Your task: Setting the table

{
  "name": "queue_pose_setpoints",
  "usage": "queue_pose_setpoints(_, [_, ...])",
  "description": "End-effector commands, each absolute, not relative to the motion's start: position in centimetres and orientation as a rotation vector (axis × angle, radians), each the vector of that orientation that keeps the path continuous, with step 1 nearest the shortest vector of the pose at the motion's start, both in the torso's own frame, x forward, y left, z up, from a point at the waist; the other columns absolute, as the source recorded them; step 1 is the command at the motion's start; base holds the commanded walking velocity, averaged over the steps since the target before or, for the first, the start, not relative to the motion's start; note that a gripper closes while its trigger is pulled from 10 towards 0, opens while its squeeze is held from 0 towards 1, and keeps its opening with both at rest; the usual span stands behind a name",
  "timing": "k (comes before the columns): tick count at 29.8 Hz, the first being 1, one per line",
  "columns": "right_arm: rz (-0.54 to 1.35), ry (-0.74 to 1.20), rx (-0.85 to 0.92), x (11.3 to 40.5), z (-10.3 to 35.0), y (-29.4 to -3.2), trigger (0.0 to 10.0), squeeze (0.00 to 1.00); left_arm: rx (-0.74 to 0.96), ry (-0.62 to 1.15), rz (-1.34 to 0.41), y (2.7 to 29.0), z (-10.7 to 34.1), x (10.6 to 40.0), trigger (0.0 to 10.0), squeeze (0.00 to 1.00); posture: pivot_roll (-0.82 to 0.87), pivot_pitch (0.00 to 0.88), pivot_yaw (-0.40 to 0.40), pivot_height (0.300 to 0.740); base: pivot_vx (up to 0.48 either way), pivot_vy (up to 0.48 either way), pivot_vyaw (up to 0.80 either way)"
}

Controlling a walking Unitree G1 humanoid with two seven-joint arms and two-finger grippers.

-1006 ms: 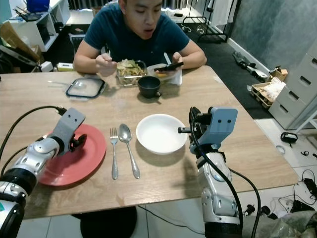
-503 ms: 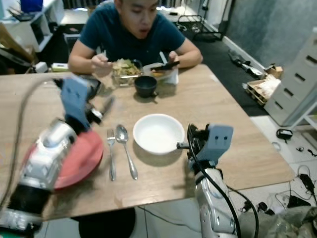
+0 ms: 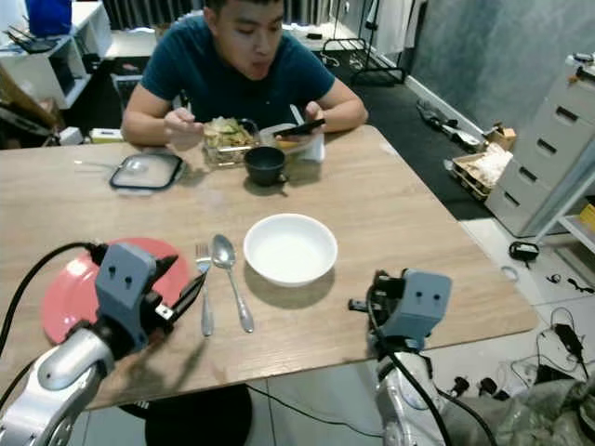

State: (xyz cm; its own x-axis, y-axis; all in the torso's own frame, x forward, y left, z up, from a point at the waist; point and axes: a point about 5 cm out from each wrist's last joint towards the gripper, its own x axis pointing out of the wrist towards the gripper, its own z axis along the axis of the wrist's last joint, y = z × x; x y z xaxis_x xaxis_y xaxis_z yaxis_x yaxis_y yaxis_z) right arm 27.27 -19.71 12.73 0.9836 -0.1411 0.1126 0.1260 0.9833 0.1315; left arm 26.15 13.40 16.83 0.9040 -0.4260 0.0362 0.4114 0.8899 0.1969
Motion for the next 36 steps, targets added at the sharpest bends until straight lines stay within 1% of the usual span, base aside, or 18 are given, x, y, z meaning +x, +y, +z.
queue_pose_setpoints(1, [-0.141,-0.118,0.117,27.4,12.6,-19.7,10.0,0.00,0.184,-0.082,-0.429,13.2,17.1,26.3,10.0,0.00,-0.01,0.000,0.081,0.740,0.000,0.000,0.00])
queue_pose_setpoints(3, [-0.135,-0.122,0.114,27.6,12.8,-19.7,10.0,0.00,0.183,-0.090,-0.422,12.9,17.3,26.6,10.0,0.00,-0.01,0.000,0.079,0.740,0.000,0.000,0.00])
queue_pose_setpoints(17, [-0.148,-0.126,0.128,27.8,12.8,-19.9,10.0,0.00,0.189,-0.088,-0.415,12.2,17.7,27.5,10.0,0.00,-0.01,0.000,0.079,0.740,0.000,0.000,-0.79])
queue_pose_setpoints(36, [-0.147,-0.106,0.141,27.7,12.2,-19.4,10.0,0.00,0.190,-0.103,-0.440,10.9,17.8,28.3,10.0,0.00,-0.02,0.000,0.091,0.740,0.000,0.000,-0.79])
